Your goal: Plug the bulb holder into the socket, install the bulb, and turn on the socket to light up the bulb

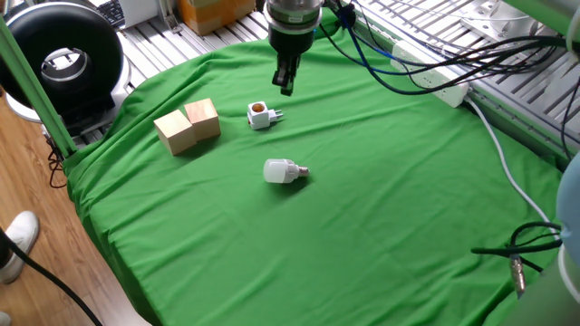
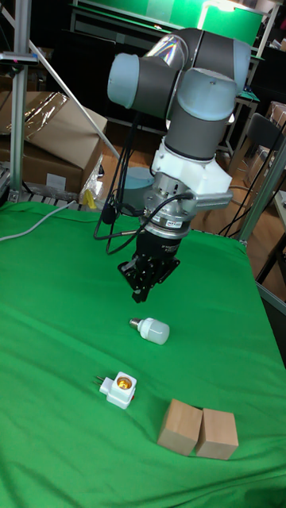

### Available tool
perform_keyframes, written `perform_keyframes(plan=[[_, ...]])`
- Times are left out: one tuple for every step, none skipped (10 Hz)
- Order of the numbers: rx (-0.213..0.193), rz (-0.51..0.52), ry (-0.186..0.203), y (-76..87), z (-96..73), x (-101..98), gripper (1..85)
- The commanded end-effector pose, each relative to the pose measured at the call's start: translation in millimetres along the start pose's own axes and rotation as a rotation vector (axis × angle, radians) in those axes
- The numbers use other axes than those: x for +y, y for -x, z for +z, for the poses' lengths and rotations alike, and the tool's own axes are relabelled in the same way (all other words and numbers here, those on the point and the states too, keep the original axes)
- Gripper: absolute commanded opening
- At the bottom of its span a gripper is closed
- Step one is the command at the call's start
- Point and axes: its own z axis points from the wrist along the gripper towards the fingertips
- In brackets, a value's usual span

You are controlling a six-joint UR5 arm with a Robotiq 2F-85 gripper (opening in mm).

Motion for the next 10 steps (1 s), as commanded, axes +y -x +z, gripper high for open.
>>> perform_keyframes(plan=[[0.033,-0.128,0.075,8.2,1.1,0.5,36.7],[0.069,-0.201,-0.002,25.8,11.4,-28.6,36.7],[0.034,-0.213,-0.026,55.8,21.8,-33.9,37.3],[0.027,-0.247,-0.033,71.9,32.1,-33.4,43.7],[-0.004,-0.270,-0.038,87.6,44.0,-33.5,46.0],[0.001,-0.277,-0.063,92.5,57.4,-43.8,46.3],[0.002,-0.279,-0.100,96.8,67.8,-56.6,46.3],[-0.007,-0.279,-0.095,100.1,72.2,-55.6,46.3],[-0.010,-0.282,-0.073,100.0,72.0,-49.7,46.3],[-0.016,-0.283,-0.033,100.0,72.5,-39.1,49.7]])
